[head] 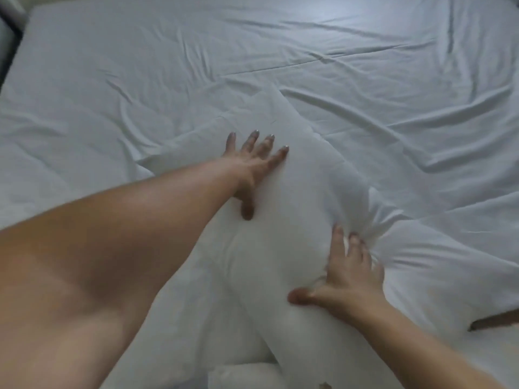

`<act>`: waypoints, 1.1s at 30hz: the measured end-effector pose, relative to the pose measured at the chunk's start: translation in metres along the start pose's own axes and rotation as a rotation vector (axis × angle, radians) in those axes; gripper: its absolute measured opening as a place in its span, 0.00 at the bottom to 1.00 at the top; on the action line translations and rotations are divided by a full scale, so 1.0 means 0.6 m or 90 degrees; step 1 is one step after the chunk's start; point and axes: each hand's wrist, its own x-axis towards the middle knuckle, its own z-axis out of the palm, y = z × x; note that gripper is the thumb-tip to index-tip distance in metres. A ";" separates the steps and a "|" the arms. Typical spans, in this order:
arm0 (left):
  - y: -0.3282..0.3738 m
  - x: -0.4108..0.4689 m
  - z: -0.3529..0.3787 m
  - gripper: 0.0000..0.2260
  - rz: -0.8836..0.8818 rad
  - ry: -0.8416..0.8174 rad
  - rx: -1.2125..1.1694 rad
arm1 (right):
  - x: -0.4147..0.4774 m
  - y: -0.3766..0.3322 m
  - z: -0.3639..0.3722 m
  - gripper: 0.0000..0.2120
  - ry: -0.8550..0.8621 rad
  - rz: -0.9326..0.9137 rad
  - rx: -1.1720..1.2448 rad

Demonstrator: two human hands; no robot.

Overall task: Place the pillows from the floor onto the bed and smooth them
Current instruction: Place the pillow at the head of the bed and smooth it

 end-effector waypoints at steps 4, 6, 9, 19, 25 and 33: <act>0.001 0.098 0.049 0.63 0.094 0.004 0.124 | 0.040 -0.023 0.057 0.46 0.163 0.029 -0.038; -0.003 0.116 0.072 0.44 0.114 0.060 0.125 | 0.063 -0.041 0.060 0.20 0.208 0.064 -0.008; -0.022 0.090 0.060 0.28 0.105 0.097 0.046 | 0.060 -0.064 0.028 0.09 0.175 0.099 0.016; -0.251 -0.219 -0.126 0.25 0.095 0.079 -0.042 | -0.018 -0.281 -0.301 0.05 0.330 -0.084 -0.102; -0.374 -0.343 -0.067 0.21 -0.075 0.025 -0.141 | 0.052 -0.472 -0.339 0.13 0.215 -0.039 0.104; -0.469 -0.281 0.134 0.42 -0.422 -0.082 -0.514 | 0.114 -0.530 -0.106 0.50 -0.108 -0.028 0.147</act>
